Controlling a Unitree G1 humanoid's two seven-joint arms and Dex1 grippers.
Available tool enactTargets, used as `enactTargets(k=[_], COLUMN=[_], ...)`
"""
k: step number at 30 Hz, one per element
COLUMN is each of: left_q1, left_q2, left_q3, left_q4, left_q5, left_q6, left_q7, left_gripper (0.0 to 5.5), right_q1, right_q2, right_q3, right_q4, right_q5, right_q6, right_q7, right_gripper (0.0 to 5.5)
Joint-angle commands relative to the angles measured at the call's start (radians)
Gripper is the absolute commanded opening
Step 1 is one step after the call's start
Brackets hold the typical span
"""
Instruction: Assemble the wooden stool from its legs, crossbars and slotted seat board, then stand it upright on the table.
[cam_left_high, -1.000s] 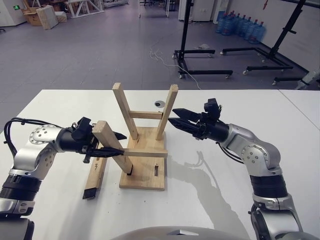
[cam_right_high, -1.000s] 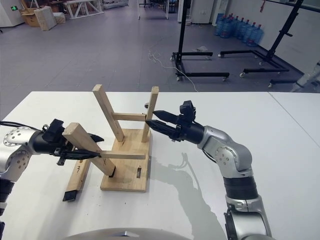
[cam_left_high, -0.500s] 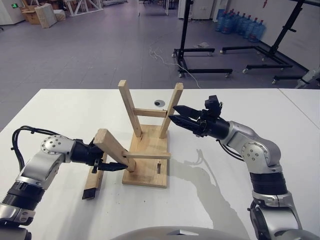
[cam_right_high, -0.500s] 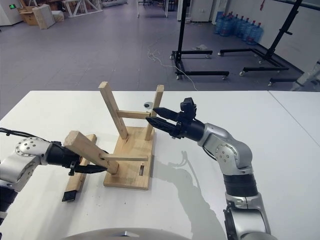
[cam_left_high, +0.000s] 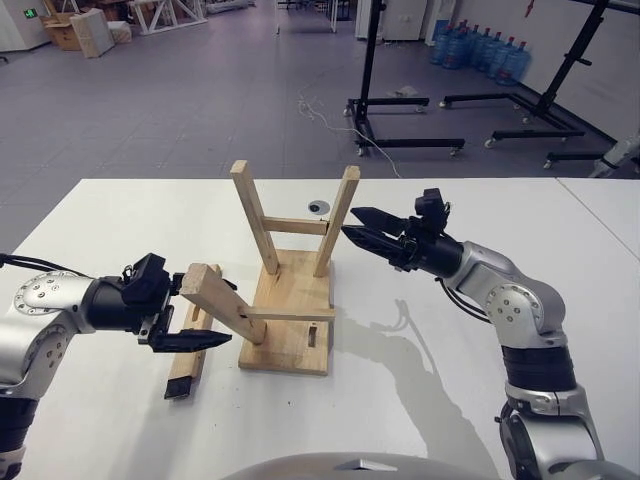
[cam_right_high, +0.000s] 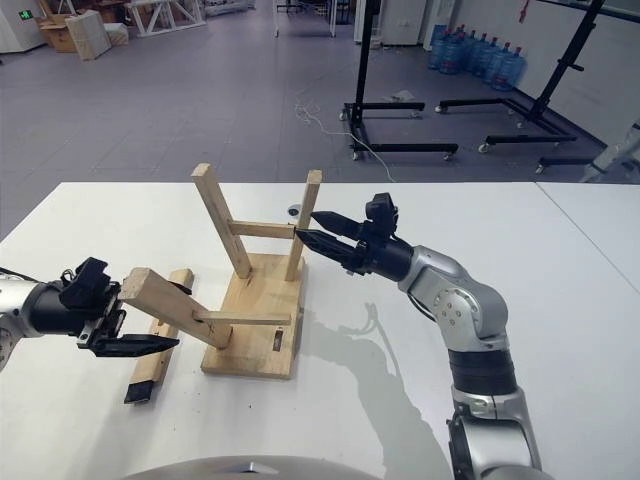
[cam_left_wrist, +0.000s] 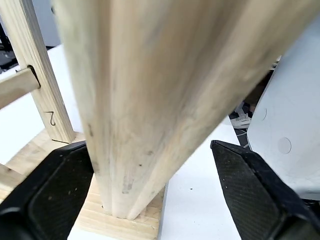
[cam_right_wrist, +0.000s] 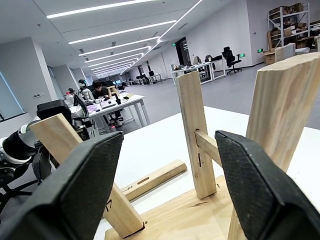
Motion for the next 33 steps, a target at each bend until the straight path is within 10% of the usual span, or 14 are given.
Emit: enactTargets(k=[1,10,26,33], left_q1=[-0.024,0.229,0.298,0.29], left_q2=[-0.01,0.087,-0.409,-0.466], left_q3=[0.026,0.162,0.049,-0.004], left_q4=[0.075,0.177,-0.267,-0.26], left_q5=[0.056,0.134,0.432,0.451], left_q6=[-0.028,-0.123,0.336,0.465], left_q7=[0.054,-0.109,1.032,1.122], left_gripper=[3.97,3.97,3.97,3.97], right_q1=[0.009,0.033,0.179,0.201], right_q2=[0.006,-0.012,-0.003,0.017], right_q3=[-0.004,-0.035,0.003,0.018], right_q4=[-0.017,-0.049,-0.182,-0.206], right_q5=[0.0,0.038,0.02,0.016], right_q6=[-0.007,0.016,0.007,-0.003], right_q7=[-0.011,-0.007,-0.087,-0.119], right_gripper=[3.37,3.37,3.37,3.37])
